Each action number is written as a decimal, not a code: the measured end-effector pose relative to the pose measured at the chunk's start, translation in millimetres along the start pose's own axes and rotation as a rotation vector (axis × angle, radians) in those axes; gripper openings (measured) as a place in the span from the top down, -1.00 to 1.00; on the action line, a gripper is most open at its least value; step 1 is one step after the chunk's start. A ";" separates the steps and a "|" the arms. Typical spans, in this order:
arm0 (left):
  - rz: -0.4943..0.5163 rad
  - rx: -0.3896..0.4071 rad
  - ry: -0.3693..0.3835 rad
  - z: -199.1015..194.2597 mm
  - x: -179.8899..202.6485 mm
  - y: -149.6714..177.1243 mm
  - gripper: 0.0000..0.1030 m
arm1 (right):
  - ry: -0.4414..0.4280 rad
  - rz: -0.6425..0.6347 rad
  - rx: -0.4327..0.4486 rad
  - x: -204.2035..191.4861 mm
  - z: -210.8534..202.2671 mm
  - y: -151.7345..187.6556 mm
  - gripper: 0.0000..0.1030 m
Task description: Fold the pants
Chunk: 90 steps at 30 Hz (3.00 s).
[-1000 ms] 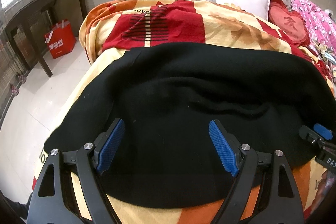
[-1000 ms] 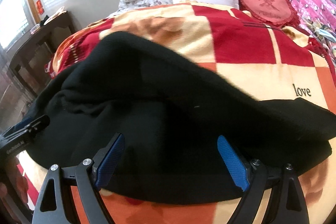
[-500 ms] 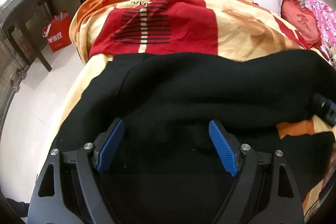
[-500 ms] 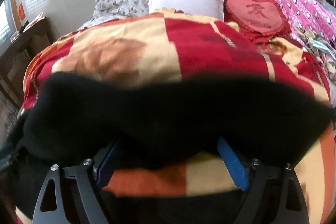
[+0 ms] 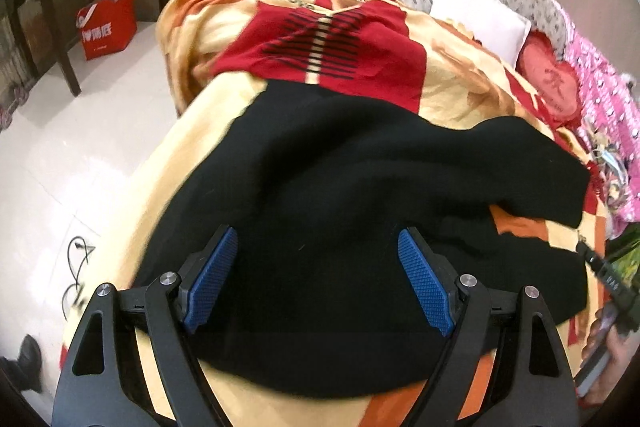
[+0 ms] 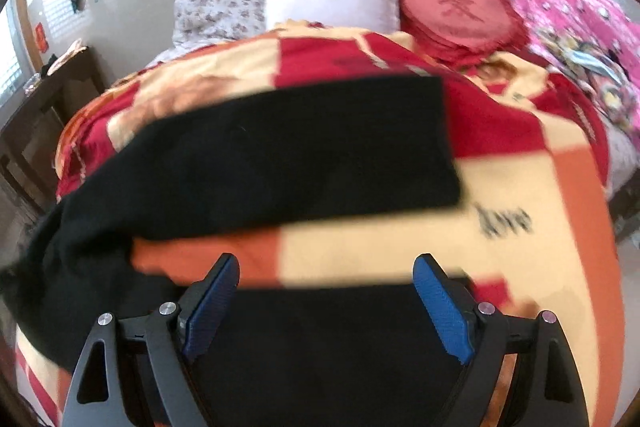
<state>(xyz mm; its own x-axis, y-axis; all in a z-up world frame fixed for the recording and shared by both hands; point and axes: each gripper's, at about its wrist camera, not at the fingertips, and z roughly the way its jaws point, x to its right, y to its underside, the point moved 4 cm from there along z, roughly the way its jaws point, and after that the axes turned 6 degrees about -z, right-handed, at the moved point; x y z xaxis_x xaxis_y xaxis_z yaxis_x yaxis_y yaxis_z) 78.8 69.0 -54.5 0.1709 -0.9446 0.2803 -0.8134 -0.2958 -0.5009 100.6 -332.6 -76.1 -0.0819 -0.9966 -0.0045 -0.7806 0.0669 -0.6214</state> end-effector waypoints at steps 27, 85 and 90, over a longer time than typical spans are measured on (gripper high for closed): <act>-0.189 -0.067 0.172 10.6 -21.4 43.4 -0.26 | -0.049 0.074 0.029 33.5 -3.8 54.2 0.67; 0.088 -0.087 -0.007 21.7 -0.1 7.0 0.21 | -0.263 -0.500 0.084 -144.6 26.0 -84.5 0.17; 0.105 -0.092 0.001 31.6 7.7 -20.5 0.00 | -0.226 -0.748 0.076 -172.8 50.8 -110.6 0.17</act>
<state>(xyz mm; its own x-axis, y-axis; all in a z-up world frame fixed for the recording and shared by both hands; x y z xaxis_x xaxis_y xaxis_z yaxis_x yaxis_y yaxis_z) 114.4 63.2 -67.9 0.0814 -0.9696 0.2306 -0.8743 -0.1806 -0.4506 232.6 -170.1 -46.4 0.5835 -0.7615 0.2822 -0.5332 -0.6213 -0.5742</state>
